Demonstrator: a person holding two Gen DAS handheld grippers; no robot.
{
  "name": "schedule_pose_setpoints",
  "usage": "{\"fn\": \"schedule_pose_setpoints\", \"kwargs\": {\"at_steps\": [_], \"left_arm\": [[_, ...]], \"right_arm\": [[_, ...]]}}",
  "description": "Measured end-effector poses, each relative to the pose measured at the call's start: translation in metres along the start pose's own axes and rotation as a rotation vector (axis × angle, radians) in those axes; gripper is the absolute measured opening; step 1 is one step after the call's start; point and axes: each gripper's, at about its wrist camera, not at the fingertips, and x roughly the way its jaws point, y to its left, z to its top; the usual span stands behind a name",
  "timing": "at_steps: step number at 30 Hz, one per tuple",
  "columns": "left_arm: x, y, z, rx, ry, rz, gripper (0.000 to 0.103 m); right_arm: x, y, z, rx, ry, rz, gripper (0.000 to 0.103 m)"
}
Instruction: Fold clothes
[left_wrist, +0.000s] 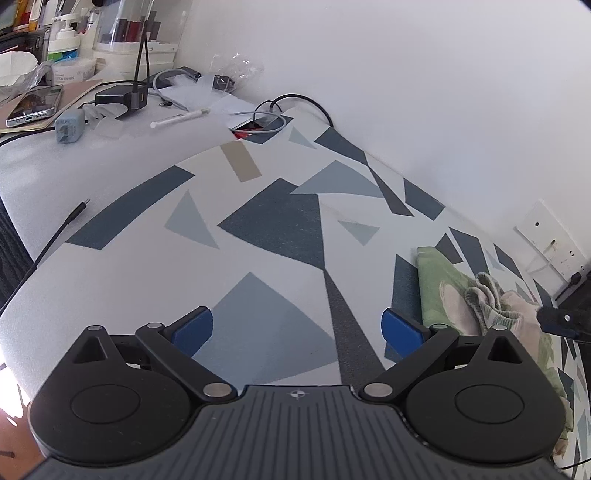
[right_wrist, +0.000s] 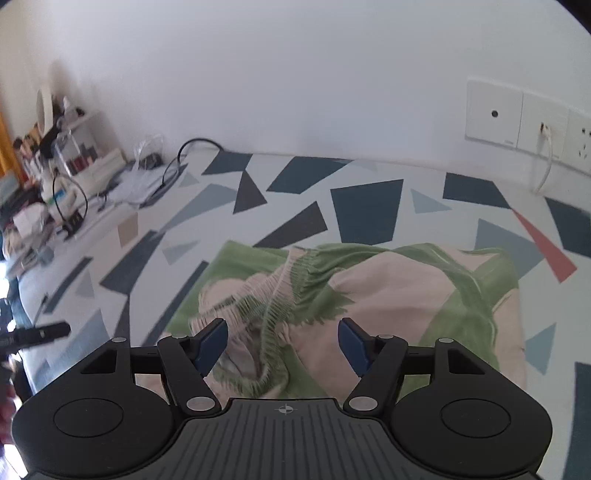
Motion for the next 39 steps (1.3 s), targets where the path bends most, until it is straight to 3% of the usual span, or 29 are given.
{"fn": "schedule_pose_setpoints", "kwargs": {"at_steps": [3,10,14,16,18,19,21,23,26,28,30,36,39], "left_arm": [[-0.002,-0.004,-0.004,0.003,0.014,-0.004,0.1],[-0.021,0.017,-0.023,-0.046,0.052,0.07,0.1],[-0.032,0.035,-0.027,-0.096,0.053,0.126,0.1],[-0.036,0.038,-0.026,-0.105,0.043,0.133,0.1],[-0.039,0.04,-0.025,-0.109,0.034,0.136,0.1],[-0.039,0.04,-0.025,-0.11,0.031,0.135,0.1],[-0.04,0.04,-0.024,-0.111,0.027,0.134,0.1],[-0.038,0.039,-0.025,-0.112,0.033,0.132,0.1],[-0.033,0.036,-0.027,-0.11,0.054,0.124,0.1],[-0.029,0.032,-0.027,-0.105,0.062,0.118,0.1],[-0.027,0.027,-0.025,-0.093,0.066,0.099,0.1],[-0.019,-0.002,-0.014,0.008,0.064,0.013,0.1],[-0.012,-0.021,-0.007,0.064,0.077,-0.057,0.1]], "right_arm": [[0.025,0.0,0.016,0.085,0.022,-0.004,0.061],[0.08,0.017,0.025,0.045,0.142,-0.063,0.061],[0.077,0.015,0.019,0.043,0.105,-0.07,0.059],[0.076,0.014,0.015,0.042,0.086,-0.073,0.037],[0.074,0.013,0.012,0.041,0.068,-0.077,0.022],[0.074,0.012,0.01,0.04,0.058,-0.078,0.02],[0.046,-0.007,0.008,0.201,-0.091,0.021,0.019],[0.022,-0.01,0.005,0.207,-0.191,0.045,0.019],[0.034,0.001,0.009,0.102,-0.107,0.069,0.026],[0.052,0.011,0.011,0.055,-0.014,0.066,0.056],[0.059,0.022,0.01,0.028,0.02,0.065,0.062],[0.005,-0.004,0.005,0.126,-0.081,0.04,0.076],[-0.03,-0.054,-0.007,0.255,-0.106,-0.053,0.079]]}}
